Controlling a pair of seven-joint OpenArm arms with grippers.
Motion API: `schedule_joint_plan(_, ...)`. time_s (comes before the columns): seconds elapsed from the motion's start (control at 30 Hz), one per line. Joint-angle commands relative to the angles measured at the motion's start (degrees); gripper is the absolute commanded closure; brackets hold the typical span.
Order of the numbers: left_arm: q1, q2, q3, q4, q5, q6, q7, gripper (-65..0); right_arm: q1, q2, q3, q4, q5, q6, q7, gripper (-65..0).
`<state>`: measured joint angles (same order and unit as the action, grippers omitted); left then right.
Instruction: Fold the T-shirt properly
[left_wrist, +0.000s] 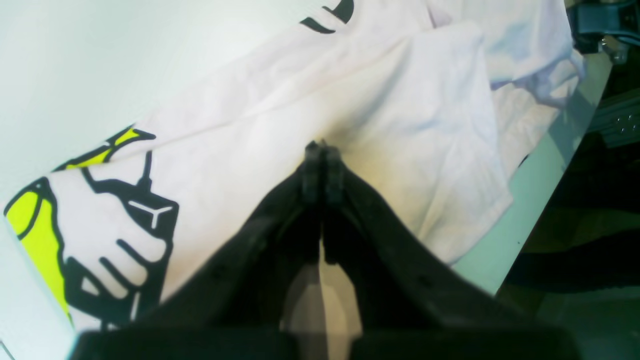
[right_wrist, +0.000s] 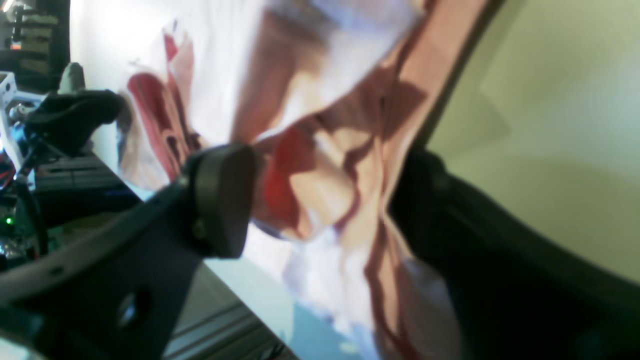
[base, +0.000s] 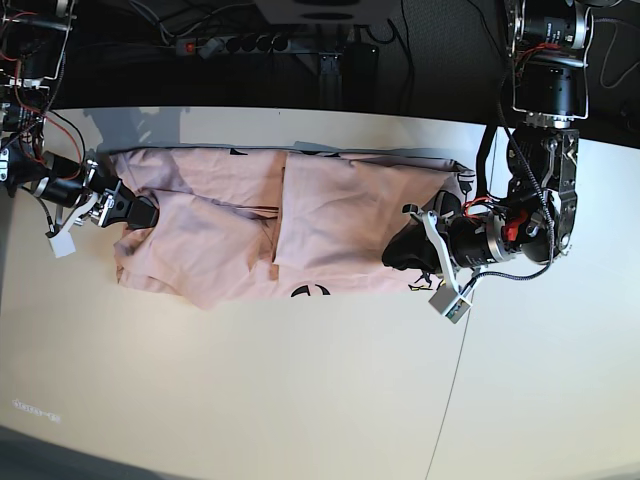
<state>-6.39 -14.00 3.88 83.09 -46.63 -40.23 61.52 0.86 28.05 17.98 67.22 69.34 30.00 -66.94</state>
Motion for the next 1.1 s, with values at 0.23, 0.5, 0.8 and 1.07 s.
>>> schedule_joint_plan(0.23, -1.25, -0.33, -0.26, 0.85, -1.14, 0.23, -0.83, 0.0, 3.26, -0.68, -0.9, 0.15, -2.58, 4.76, -0.57, -43.6)
schedule_joint_plan(0.5, -1.22, -0.33, -0.26, 0.85, -1.14, 0.23, -0.83, 0.0, 3.41, -0.61, -3.19, 0.15, -6.64, 4.74, 1.64, -30.7)
schedule_joint_plan(0.8, -1.22, -0.33, -0.26, 0.85, -1.2, 0.23, -0.85, 0.0, 3.43, -0.63, -3.65, 0.15, -20.02, 4.74, 13.42, 0.0)
schedule_joint_plan(1.07, -5.25, -1.27, -0.26, 0.85, -14.34, 0.23, 5.66, 0.0, 3.39, 0.39, -2.62, 0.15, -24.3, 4.72, 16.39, 0.0)
